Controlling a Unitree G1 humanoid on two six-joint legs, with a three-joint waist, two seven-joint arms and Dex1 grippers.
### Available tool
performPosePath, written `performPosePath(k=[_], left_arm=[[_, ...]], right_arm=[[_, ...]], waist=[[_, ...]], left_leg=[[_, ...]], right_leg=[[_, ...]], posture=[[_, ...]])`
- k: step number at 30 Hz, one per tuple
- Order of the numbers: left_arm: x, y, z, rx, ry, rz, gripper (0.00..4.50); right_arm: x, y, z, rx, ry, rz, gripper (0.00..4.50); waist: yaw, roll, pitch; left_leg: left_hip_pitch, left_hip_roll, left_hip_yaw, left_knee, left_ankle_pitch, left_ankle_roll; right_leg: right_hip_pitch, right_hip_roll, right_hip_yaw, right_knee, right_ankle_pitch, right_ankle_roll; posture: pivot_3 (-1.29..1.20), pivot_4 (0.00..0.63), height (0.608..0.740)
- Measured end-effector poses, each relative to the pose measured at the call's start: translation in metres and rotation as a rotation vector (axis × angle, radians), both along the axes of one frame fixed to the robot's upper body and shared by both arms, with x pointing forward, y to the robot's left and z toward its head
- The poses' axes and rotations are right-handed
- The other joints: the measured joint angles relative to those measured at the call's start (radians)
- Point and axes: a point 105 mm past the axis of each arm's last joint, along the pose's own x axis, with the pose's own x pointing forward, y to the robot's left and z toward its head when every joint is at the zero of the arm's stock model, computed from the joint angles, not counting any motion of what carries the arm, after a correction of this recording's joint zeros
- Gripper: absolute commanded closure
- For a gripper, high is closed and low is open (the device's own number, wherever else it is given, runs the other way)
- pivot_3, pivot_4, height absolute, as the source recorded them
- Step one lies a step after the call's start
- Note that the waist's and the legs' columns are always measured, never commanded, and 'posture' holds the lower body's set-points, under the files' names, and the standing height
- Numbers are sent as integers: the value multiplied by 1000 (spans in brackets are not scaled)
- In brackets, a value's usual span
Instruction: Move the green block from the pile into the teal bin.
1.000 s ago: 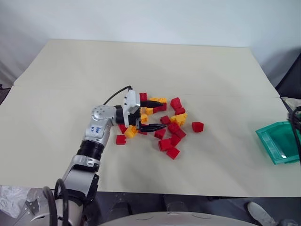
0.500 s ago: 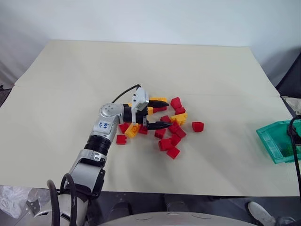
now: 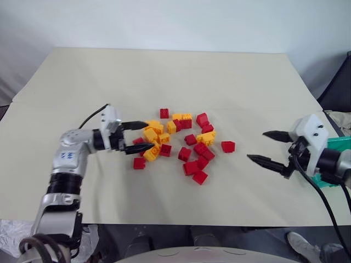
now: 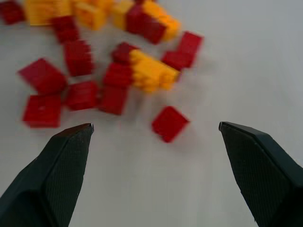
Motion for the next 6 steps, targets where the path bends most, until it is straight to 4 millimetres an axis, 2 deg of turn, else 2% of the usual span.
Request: performPosePath(k=[2,6], left_arm=[[-11,20,-8,7,24,38,0],[-25,47,-19,24,60,106,0]], right_arm=[[0,4,-8,18,9,81,53],[-2,11,-22,13,5,202,53]], waist=[[-2,0,0],[-4,0,0]], left_leg=[[0,0,0,0,0,1],[1,0,1,0,0,1]], right_leg=[[0,0,0,0,0,0],[0,0,0,1,0,0]], posture=[[0,150,740],[0,150,740]])
